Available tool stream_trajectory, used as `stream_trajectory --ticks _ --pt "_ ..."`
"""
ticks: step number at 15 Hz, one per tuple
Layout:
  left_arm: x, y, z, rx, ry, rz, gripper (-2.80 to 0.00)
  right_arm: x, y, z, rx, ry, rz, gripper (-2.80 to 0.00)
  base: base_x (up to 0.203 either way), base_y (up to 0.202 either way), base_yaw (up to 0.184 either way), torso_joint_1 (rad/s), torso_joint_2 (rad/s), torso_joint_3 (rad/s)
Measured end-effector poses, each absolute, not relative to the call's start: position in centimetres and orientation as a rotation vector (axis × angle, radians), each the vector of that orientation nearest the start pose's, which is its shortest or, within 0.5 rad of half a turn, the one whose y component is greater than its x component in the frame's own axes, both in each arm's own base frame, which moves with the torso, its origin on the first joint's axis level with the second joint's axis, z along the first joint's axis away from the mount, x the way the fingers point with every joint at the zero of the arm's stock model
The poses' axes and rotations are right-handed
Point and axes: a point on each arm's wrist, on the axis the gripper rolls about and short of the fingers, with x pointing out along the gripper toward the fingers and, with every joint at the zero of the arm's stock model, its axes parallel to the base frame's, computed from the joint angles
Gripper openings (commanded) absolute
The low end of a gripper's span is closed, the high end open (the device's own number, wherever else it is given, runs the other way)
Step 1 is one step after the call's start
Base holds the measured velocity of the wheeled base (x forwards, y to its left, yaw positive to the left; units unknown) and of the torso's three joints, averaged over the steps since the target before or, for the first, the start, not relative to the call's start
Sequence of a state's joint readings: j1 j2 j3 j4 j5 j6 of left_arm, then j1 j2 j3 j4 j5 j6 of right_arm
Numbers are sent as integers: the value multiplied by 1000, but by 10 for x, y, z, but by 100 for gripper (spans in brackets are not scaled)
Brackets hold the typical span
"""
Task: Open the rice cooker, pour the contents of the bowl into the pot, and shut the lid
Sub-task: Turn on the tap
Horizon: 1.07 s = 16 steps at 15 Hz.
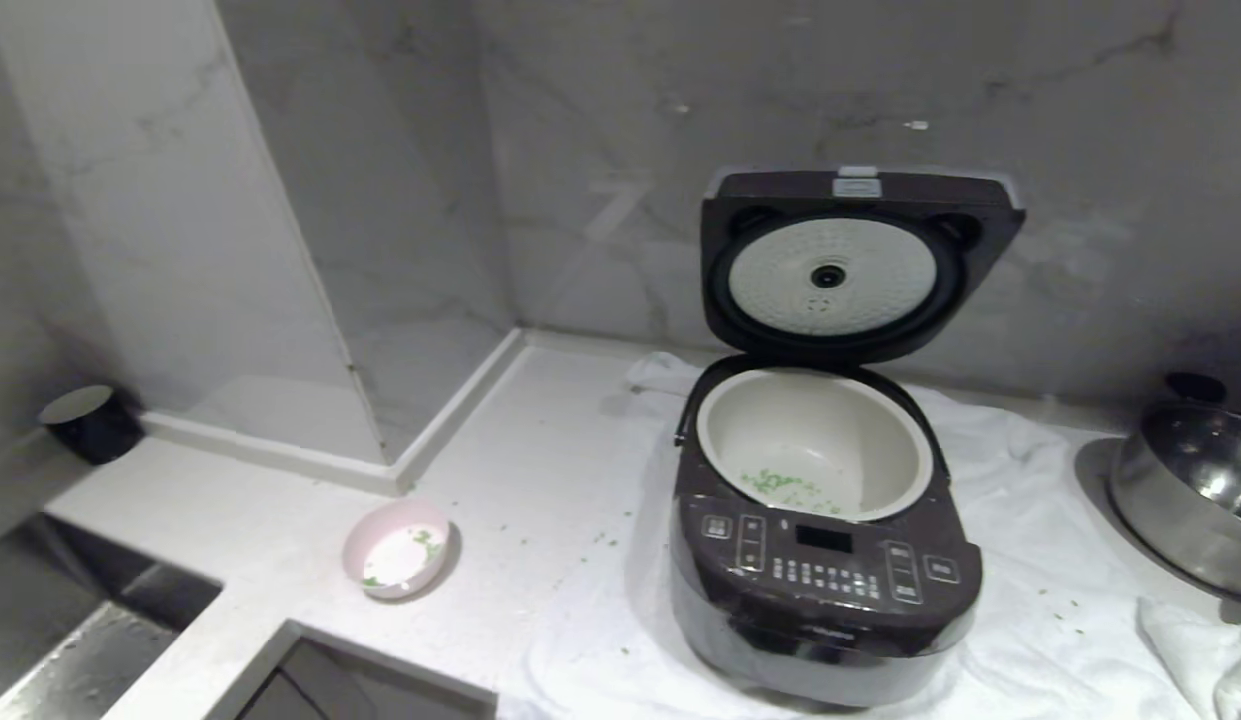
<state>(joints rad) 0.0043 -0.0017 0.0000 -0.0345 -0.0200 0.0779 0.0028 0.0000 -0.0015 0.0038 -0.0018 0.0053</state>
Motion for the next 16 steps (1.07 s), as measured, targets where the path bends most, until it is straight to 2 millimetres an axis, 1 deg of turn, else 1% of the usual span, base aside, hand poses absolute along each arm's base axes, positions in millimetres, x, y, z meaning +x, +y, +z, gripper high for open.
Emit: stream_trajectory --ticks 10,12,16 --pt "-23 -1 79 78 -37 -14 -280 -23 0 76 8 1 0 -280 -2 -8 175 2 3 4" --pt "-23 -1 79 78 -37 -14 -280 -23 0 76 7 1 0 -280 1 -4 95 3 3 1" --pt "-23 -1 79 77 -37 -14 -280 -23 0 76 8 2 0 -280 0 0 0 0 0 0"
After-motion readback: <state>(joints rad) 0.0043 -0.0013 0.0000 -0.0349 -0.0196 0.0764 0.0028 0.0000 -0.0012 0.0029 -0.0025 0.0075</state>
